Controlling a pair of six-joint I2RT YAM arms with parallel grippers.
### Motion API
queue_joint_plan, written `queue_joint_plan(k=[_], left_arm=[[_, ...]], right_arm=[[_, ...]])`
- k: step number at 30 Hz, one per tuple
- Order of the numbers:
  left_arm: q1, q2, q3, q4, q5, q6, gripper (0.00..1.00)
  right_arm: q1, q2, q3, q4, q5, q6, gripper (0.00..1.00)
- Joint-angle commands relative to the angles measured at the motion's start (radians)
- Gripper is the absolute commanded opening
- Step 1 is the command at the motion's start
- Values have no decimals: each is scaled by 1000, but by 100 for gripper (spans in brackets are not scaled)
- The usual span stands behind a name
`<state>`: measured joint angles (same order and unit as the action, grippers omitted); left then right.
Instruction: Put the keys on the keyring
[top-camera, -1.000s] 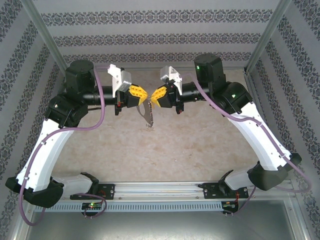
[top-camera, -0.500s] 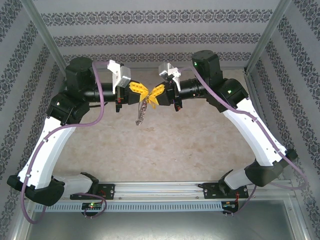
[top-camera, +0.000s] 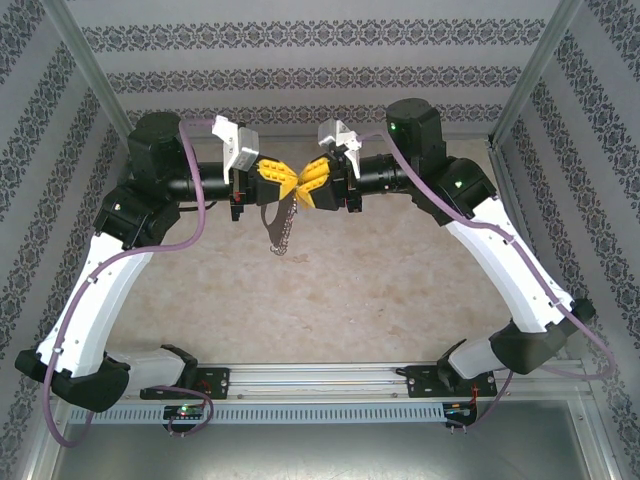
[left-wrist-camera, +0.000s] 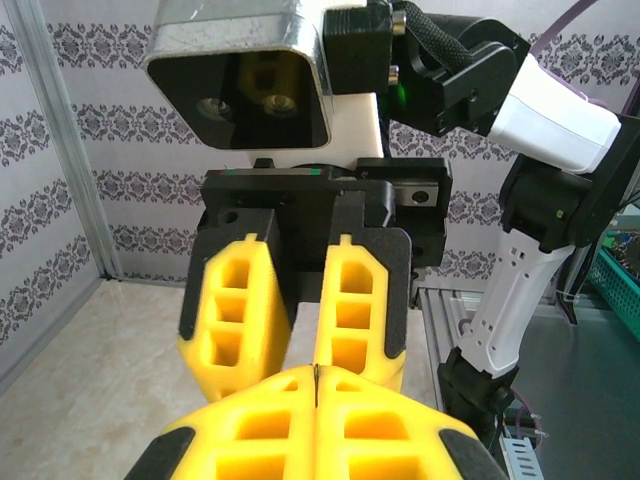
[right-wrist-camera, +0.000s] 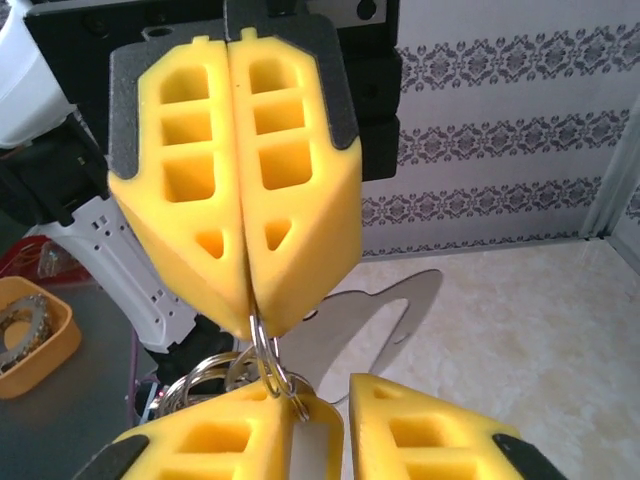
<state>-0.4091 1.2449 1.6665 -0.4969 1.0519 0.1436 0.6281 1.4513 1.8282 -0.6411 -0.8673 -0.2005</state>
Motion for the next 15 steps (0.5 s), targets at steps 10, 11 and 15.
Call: queue_joint_plan(k=[10,11,15], left_arm=[[47,-2,-34,223,113,-142,0],[50,-2,-37,235,117,-150,0],[56,-2,-37,249,123,-159,0]], right_arm=[[-10,-112,-62,111,186,-30,32],[-10,-118,-66,122,185,-28,33],[-11,-120,-66,144,154,-12,33]])
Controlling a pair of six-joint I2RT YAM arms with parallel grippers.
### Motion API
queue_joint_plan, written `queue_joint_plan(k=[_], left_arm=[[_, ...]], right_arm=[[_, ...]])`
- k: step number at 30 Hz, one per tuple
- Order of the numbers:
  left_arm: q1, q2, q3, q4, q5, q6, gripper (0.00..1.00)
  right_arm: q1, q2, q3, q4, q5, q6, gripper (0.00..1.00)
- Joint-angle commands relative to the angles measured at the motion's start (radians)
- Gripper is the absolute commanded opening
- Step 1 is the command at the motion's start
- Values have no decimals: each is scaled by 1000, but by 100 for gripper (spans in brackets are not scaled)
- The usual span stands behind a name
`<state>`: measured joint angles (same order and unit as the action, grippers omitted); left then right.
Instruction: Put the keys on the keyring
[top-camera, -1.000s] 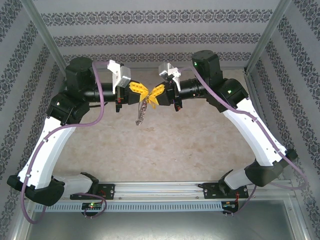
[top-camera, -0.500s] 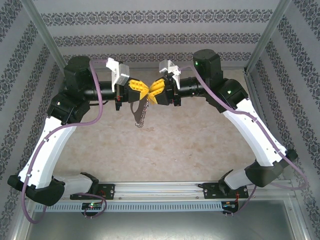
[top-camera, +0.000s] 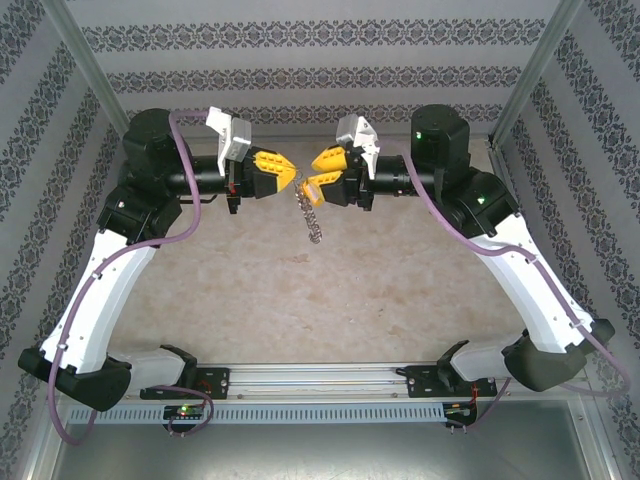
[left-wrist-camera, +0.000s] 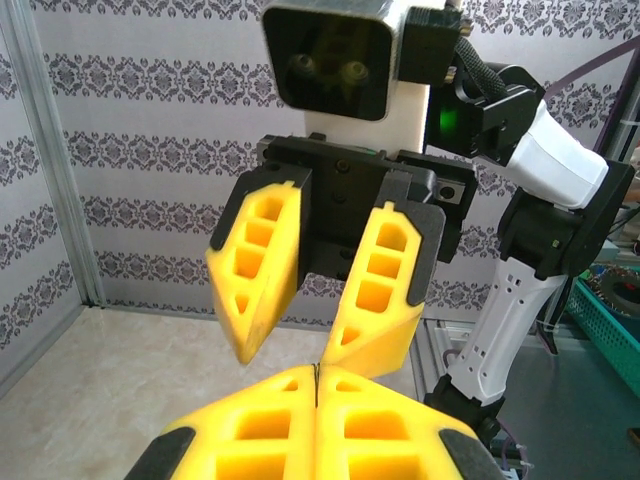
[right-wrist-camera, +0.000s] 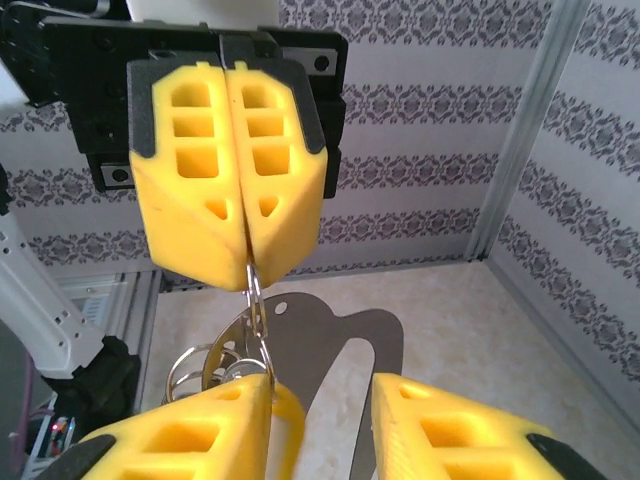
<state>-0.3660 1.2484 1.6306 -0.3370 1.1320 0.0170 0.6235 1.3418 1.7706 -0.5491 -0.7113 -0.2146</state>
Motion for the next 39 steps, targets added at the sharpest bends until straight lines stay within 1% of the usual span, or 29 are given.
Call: queue_joint_plan(k=[1,8,13,19,24,30,39], left_arm=[[14,-5,-2,90,43,-35,0],[17,-13,-20,114,41,-49,0],[17,-16,-30,144,47,-69,0],[19,-20,-39,163,42,-79,0],[20,-18,-41,179,45,-88,0],[21,-12,-39,188,54,-95,0],[26,-19,-50,168,54,-89,0]], right_arm=[[-5,-10,-10,59,-9,10,33],[-4,-8,-11,127,-52,66,33],[8,8,-5,130,-58,74,34],[17,19,1,128,-102,93,35],[21,30,7,125,-114,95,34],[28,54,27,106,-112,75,24],[28,59,44,99,-113,51,4]])
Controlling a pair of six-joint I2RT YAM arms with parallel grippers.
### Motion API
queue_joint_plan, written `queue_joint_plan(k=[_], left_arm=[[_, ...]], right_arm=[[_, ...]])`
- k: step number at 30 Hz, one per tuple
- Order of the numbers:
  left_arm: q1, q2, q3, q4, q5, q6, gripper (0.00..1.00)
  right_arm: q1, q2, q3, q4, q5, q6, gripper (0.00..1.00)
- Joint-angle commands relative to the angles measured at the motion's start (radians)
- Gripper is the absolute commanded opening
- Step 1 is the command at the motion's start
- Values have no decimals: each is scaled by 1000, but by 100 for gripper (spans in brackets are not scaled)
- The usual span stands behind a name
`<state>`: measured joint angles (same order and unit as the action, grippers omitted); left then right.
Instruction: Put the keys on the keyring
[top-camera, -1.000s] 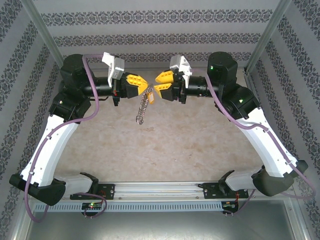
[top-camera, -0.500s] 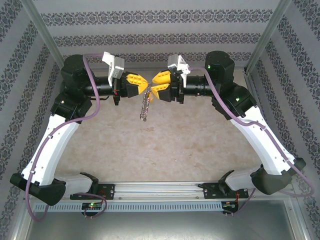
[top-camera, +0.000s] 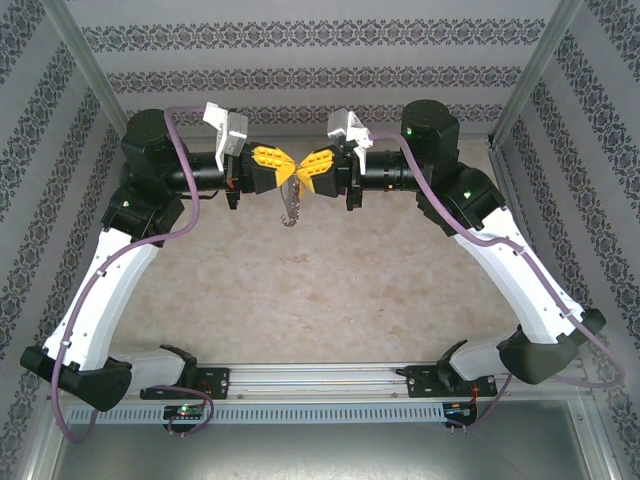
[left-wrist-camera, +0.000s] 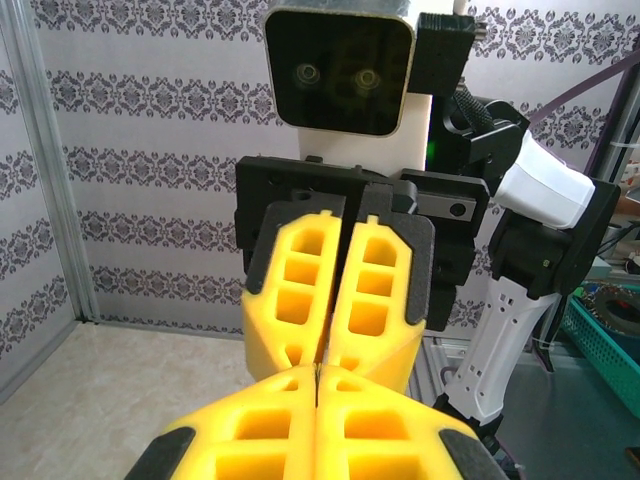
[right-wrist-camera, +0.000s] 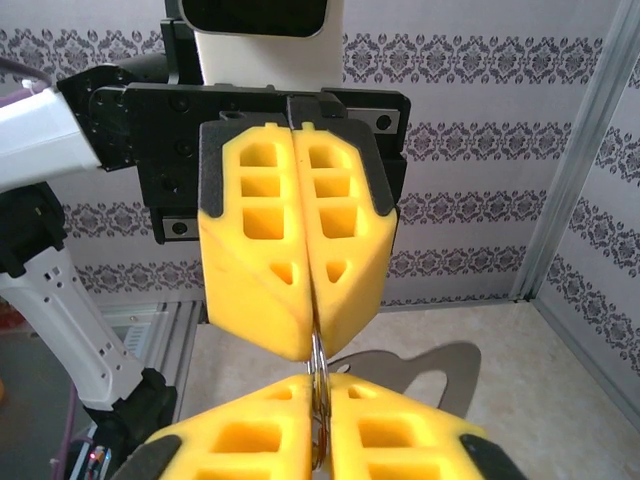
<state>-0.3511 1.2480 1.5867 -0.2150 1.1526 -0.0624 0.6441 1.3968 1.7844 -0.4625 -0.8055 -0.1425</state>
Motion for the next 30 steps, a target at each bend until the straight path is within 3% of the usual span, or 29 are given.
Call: queue_joint_plan(k=[1,8,12,14,24,30], left_arm=[[12,-18,-7,45,33,-7,0],[14,-19,12,-99,-18,97,0],[13,-24,38,-236,-85,205,24],[13,-30,43,-292,-132,252,31],[11,-41,86,-446,-235,384,32],[8,-42,104,-490,-249,426,27]], right_arm=[[7,4,32,12,-17,-25,1],[2,2,59,-30,0,-61,0],[5,23,125,-150,62,-139,0],[14,44,171,-232,109,-193,0],[103,161,360,-513,372,-375,0],[129,206,424,-595,420,-414,0]])
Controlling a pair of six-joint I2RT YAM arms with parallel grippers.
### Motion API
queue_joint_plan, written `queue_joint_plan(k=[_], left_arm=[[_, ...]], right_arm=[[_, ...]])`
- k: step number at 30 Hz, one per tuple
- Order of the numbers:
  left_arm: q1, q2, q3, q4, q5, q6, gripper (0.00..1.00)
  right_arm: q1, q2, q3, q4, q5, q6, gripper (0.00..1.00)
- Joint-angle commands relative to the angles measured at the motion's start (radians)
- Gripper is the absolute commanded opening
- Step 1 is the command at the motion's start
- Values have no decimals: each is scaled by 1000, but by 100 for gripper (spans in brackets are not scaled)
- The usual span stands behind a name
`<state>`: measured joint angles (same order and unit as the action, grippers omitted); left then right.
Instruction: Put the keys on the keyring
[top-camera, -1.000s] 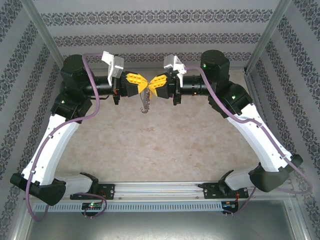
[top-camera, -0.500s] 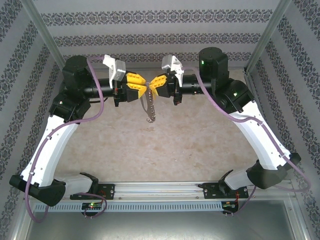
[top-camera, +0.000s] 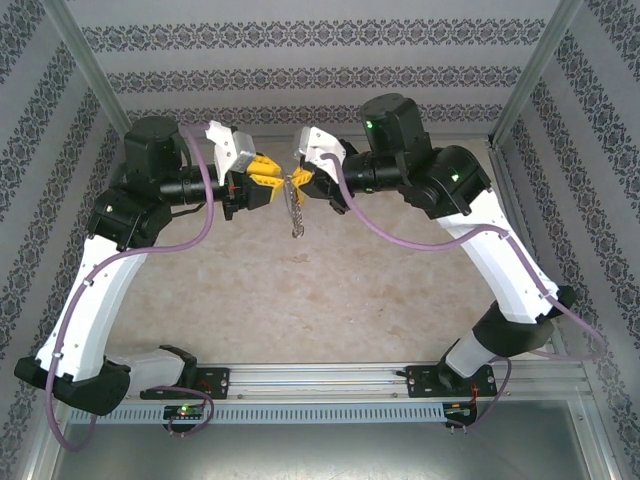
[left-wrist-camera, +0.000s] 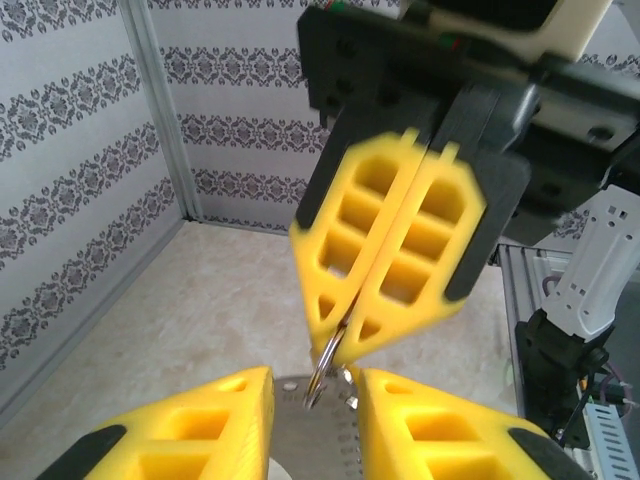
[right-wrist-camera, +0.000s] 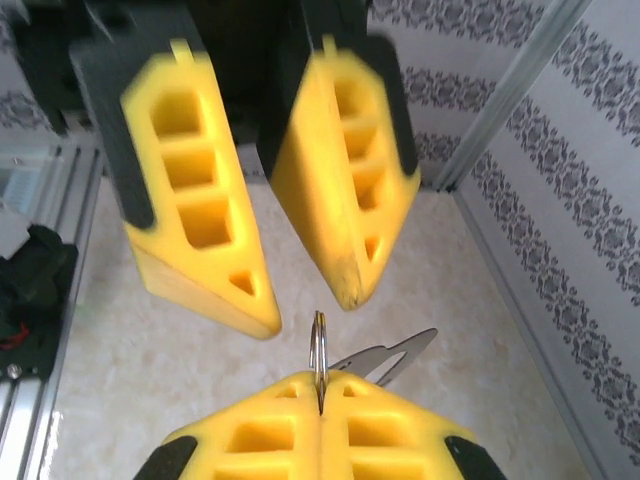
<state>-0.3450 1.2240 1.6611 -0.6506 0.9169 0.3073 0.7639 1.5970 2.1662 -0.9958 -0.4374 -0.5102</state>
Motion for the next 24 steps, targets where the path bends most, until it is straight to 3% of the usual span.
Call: queue_joint_plan(k=[1,20,24], left_arm=[[1,-18,31,-60,-17,61,27],[-62,24,67,-148,-61,155,23],[-76,33,75,-182,-88,187,13]], right_arm=[[11,10,48,-68,55,-50,0],[63,74,154,-187,84,-85,0],[65,76,157,-187,92,-87,0]])
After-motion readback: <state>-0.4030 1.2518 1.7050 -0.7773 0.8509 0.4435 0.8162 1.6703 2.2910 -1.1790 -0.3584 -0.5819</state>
